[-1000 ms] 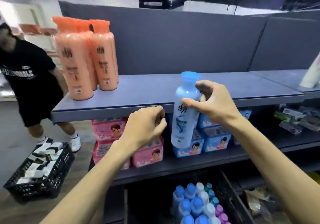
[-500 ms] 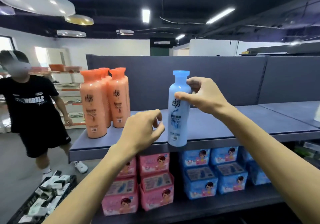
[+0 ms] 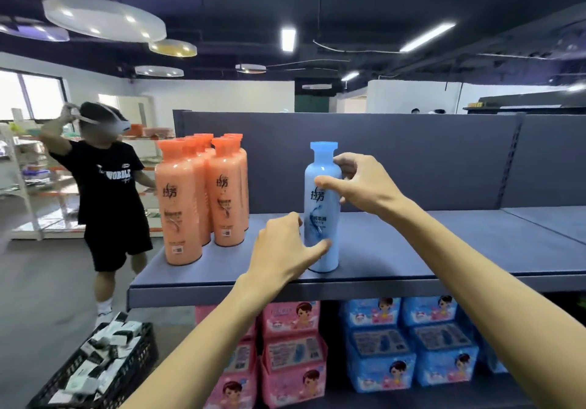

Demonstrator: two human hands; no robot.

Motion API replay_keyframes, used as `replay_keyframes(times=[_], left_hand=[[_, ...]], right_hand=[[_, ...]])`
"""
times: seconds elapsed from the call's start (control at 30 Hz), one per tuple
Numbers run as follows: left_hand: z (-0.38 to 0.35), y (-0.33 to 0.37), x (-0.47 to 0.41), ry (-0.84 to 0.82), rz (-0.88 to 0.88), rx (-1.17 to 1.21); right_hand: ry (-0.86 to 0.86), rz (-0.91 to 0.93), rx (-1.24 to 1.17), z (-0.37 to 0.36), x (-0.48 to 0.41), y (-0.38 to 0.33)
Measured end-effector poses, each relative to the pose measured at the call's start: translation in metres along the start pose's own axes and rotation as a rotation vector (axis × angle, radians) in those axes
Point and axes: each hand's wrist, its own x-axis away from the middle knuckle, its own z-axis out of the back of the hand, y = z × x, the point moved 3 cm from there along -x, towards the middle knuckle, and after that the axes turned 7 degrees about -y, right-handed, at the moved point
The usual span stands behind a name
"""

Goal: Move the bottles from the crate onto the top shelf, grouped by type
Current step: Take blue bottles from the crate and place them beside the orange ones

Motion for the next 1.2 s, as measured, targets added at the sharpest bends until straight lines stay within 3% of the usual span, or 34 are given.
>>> replay_keyframes(times=[0.23,0.37,0.5,1.2], left_hand=[[-0.017,0.005,-0.009,0.0,0.061,0.0],[-0.021,0.006,-0.012,0.037,0.071,-0.04],[-0.023,0.002,-0.024,0.068,0.112,-0.06],[-0.056,-0.069,-0.124,0.098,0.346,-0.21]], right_hand=[[-0.059,0.035,0.027,0.002,0.002,0.009],[-0.026,0.208,0.473,0.004,0.01,0.017],[-0.041,0.191,0.729,0.004,0.012,0.047],[-0.195,0.011,1.004,-0.056,-0.064,0.1]])
